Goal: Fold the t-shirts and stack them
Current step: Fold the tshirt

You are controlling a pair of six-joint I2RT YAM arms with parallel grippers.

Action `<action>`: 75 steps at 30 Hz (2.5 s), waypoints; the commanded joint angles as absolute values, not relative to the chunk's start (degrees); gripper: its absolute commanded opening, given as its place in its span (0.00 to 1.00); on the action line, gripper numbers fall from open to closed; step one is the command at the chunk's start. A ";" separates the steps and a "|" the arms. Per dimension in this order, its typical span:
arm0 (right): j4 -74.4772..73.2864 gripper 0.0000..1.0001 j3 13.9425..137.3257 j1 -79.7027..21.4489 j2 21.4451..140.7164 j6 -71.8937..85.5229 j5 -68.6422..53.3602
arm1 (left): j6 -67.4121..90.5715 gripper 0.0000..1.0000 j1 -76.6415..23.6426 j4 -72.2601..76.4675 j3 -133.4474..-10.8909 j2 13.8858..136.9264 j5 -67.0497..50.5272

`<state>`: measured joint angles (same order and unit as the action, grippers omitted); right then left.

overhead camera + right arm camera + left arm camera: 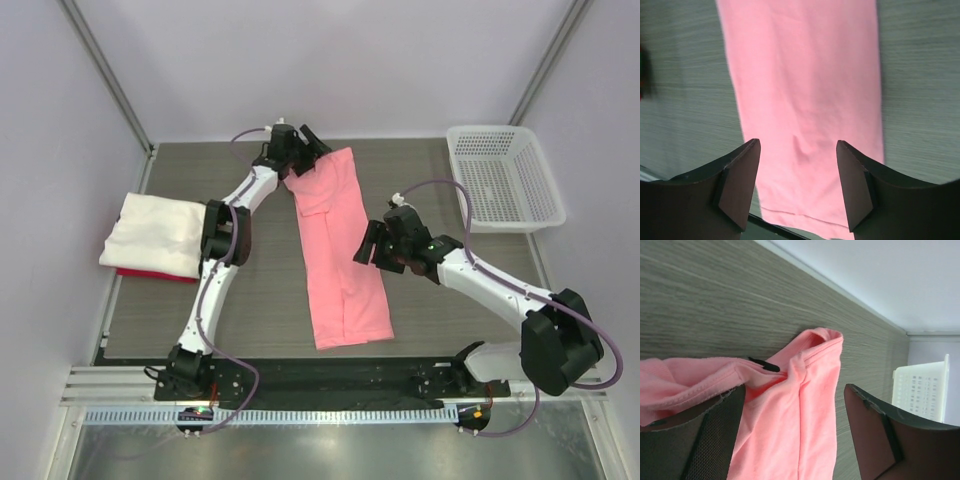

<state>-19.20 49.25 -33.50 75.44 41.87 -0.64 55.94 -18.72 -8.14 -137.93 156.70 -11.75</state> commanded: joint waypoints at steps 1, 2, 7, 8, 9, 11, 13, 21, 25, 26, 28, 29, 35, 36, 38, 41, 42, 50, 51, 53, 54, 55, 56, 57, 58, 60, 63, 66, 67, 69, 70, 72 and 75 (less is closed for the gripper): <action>-22.75 0.68 47.20 -33.05 73.92 38.24 -1.06 | 55.91 0.82 -18.63 -1.23 -140.98 156.01 -15.89; -24.07 0.68 46.59 -33.05 74.09 37.88 -0.27 | 55.29 0.85 -18.63 -0.97 -140.80 155.48 -16.34; -29.26 0.65 42.11 -33.05 73.48 38.40 3.43 | 51.51 0.89 -18.72 -1.14 -133.61 145.92 -17.14; -29.35 0.63 39.84 -33.22 72.95 39.02 2.99 | 49.85 0.88 -18.63 -1.23 -132.20 144.25 -16.53; -29.36 0.58 38.77 -33.40 71.82 39.63 2.55 | 49.14 0.87 -18.63 -2.80 -130.01 142.66 -15.65; -29.53 0.57 35.97 -34.01 70.41 40.60 1.76 | 47.73 0.86 -18.37 -6.22 -128.76 138.35 -15.20; -29.79 0.54 34.20 -35.15 68.04 42.71 1.41 | 46.85 0.86 -18.37 -9.56 -127.18 134.32 -15.12; -31.11 0.41 29.53 -39.54 64.42 45.88 1.23 | 42.19 0.81 -18.89 -22.06 -105.77 114.99 -20.56; -31.03 0.32 28.57 -42.26 65.65 47.10 0.79 | 41.31 0.81 -20.38 -23.11 -88.98 103.12 -19.51; -31.03 0.29 28.48 -42.80 65.31 47.63 0.70 | 41.31 0.81 -20.91 -23.38 -82.07 98.14 -19.51; -30.94 0.27 27.95 -44.81 64.34 49.47 0.79 | 41.05 0.81 -23.62 -23.64 -74.92 93.02 -18.73; -31.11 0.19 27.78 -45.43 63.55 50.18 0.70 | 40.96 0.81 -24.86 -24.16 -68.36 90.55 -17.50; -29.97 0.02 27.07 -49.65 62.93 53.87 0.70 | 46.66 0.81 -34.00 -27.33 -48.01 72.80 -12.14; -29.88 0.01 27.16 -50.27 62.67 54.31 0.70 | 47.63 0.79 -35.84 -28.03 -45.99 68.42 -11.43; -29.53 0.01 27.25 -51.06 62.32 55.19 0.70 | 50.61 0.77 -37.09 -30.84 -41.42 63.57 -9.42; -29.27 0.01 27.25 -52.21 61.53 56.69 0.88 | 55.70 0.56 -39.72 -32.52 -35.70 53.90 -9.57; -29.35 0.01 27.16 -52.21 61.35 56.86 0.88 | 56.85 0.52 -40.25 -32.61 -34.47 51.70 -9.49; -28.74 0.01 26.46 -53.00 60.03 58.09 0.70 | 64.51 0.54 -45.87 -28.22 -27.16 48.33 -10.81; -28.65 0.01 26.19 -53.17 59.86 58.36 0.79 | 65.82 0.54 -47.36 -26.65 -26.72 48.86 -10.11; -28.39 0.01 26.10 -53.52 59.68 58.62 1.23 | 66.97 0.57 -49.21 -24.62 -25.67 50.52 -9.93; -28.39 0.01 26.10 -53.61 59.59 58.71 1.23 | 68.10 0.57 -49.83 -22.35 -25.32 51.15 -9.84; -28.21 0.01 26.19 -53.70 59.59 58.88 1.23 | 68.46 0.57 -50.36 -21.28 -24.70 51.85 -9.76; -28.21 0.01 26.10 -53.88 59.59 59.06 1.40 | 68.90 0.57 -51.41 -20.31 -24.61 53.86 -9.58; -28.04 0.01 26.10 -53.96 59.59 59.15 1.49 | 69.34 0.57 -52.02 -19.00 -24.61 54.75 -9.49; -27.95 0.01 26.10 -54.05 59.59 59.32 1.67 | 69.43 0.57 -52.55 -18.46 -24.70 55.97 -9.23; -27.77 0.01 26.02 -54.14 59.85 59.24 1.93 | 69.70 0.56 -53.78 -16.54 -24.70 59.22 -9.05; -27.77 0.01 26.02 -54.23 60.38 59.24 1.85 | 70.14 0.48 -54.49 -15.30 -24.70 61.95 -8.79; -27.60 0.01 25.93 -54.40 60.29 59.50 1.85 | 70.40 0.46 -54.67 -15.21 -25.05 62.84 -8.00; -27.60 0.01 25.84 -54.40 60.03 59.50 1.93 | 70.49 0.46 -54.84 -15.21 -25.22 63.28 -7.74; -27.51 0.01 25.84 -54.40 60.03 59.50 1.93 | 70.66 0.46 -55.37 -15.29 -25.49 64.07 -7.47; -27.51 0.01 25.84 -54.40 60.03 59.50 1.85 | 70.75 0.45 -55.46 -15.21 -25.58 64.94 -7.38; -27.60 0.01 25.93 -54.49 60.03 59.59 1.85 | 70.93 0.46 -55.90 -15.03 -25.66 65.65 -6.94; -27.51 0.01 26.01 -54.58 59.85 59.59 1.85 | 70.93 0.44 -56.34 -14.33 -25.84 67.06 -6.86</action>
